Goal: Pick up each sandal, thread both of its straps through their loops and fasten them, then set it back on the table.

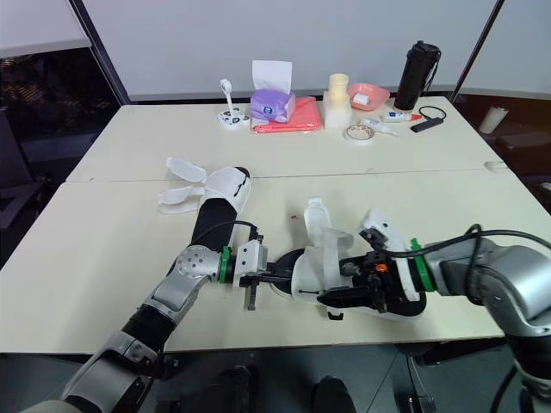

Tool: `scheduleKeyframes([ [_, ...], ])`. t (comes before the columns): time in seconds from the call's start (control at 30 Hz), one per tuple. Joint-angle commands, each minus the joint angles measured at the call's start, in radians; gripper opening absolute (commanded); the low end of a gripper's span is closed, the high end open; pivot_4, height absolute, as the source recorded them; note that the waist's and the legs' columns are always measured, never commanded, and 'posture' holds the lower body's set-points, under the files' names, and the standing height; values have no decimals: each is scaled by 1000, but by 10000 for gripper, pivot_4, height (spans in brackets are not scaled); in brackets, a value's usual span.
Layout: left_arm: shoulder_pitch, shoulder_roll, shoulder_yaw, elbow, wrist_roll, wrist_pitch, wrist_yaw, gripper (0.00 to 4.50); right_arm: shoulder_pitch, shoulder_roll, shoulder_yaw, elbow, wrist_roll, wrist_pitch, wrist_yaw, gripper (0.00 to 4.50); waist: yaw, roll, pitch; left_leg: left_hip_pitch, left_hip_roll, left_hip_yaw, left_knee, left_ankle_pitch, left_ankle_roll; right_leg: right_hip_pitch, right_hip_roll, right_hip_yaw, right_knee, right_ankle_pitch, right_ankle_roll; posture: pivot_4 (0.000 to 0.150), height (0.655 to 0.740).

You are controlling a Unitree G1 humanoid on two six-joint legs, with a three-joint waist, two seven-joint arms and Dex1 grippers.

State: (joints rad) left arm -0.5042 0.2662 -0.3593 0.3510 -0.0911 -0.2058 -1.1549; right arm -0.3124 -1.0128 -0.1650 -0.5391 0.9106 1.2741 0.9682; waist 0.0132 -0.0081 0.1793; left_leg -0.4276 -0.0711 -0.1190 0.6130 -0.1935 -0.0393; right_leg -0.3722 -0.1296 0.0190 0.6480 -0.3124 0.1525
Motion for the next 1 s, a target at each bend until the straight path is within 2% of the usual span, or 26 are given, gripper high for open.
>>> scheduleKeyframes([
  [0.03,12,4,-13,-1,11,0,-2,0,35,-38,-144,-87,96,45,-24,43837,0,0,0,0,0,0,0,0,0,0,0,0,0,0,0,1500,7400],
  [0.23,14,3,-13,0,10,-1,-1,0,238,-26,-354,-188,234,126,-101,43837,1,-1,0,0,0,0,0,0,1,1,0,0,0,0,0,1500,7400],
  [0.37,19,0,-17,-6,7,1,-2,0,429,42,-379,-208,212,101,-164,43837,2,-3,0,0,0,0,1,0,1,2,0,-1,0,0,0,1500,7400],
  [0.47,21,-1,-20,-12,6,3,-4,0,491,68,-360,-204,191,60,-191,43837,1,-2,-1,0,0,0,1,0,1,2,-1,0,0,0,0,1500,7400],
  [0.6,22,-1,-22,-19,2,8,-10,0,497,99,-286,-150,146,0,-226,43837,0,-3,-1,1,0,1,1,0,1,2,-1,-1,0,0,0,1500,7400],
  [1.0,31,11,-22,-51,-6,28,-22,0,352,178,-70,-37,112,-66,-273,43837,0,-3,-1,1,0,0,1,0,1,2,-1,-1,-1,0,0,1500,7400],
])
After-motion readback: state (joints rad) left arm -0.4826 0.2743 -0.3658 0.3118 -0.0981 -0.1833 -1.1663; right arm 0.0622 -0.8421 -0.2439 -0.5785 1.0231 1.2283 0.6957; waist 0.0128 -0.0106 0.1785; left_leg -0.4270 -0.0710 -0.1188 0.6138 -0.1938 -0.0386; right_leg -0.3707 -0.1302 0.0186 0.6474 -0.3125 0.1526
